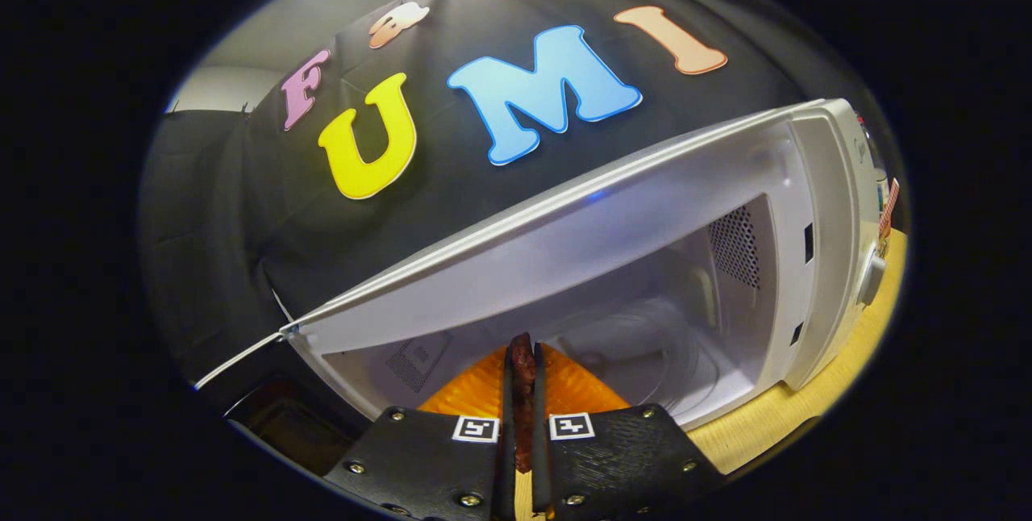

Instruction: Open the microwave, put the food inside, and close the microwave door.

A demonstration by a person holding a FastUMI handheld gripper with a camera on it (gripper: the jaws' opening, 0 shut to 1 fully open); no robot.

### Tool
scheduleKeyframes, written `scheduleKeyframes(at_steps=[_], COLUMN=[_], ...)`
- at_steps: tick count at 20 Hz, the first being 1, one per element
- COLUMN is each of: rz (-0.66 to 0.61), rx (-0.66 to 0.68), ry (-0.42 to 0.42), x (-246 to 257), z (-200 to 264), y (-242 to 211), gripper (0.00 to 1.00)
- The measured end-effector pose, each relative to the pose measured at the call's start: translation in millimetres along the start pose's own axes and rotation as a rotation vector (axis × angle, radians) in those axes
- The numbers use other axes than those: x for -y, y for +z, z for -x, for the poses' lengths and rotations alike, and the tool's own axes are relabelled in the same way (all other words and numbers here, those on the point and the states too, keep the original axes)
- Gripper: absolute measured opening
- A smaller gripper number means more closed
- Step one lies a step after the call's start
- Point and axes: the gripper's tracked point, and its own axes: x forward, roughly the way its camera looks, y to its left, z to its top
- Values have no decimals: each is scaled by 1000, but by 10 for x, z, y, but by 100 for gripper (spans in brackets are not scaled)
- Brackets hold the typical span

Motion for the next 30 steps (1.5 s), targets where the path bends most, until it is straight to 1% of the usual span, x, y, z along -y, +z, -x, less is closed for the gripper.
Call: scheduleKeyframes(at_steps=[4, 9, 13, 15, 16, 17, 18, 20, 23, 25, 27, 28, 30], rz=[-46, -134, -132, -101, -73, -54, -48, -70, -49, -6, -1, -6, 1], rx=[20, 14, 25, 35, 36, 41, 35, 34, 34, 36, 15, -1, -22], ry=[-14, -44, -105, -136, -165, -183, -183, -182, -223, -276, -263, -256, -256], x=[-5, 173, 338, 413, 471, 547, 569, 580, 641, 753, 747, 738, 720], z=[-181, -354, -437, -444, -466, -496, -495, -503, -526, -487, -475, -477, -404], y=[-10, -56, -102, -121, -162, -182, -218, -234, -273, -289, -330, -362, -390], gripper=[8, 8, 9, 11, 14, 20, 22, 23, 27, 46, 47, 55, 56])
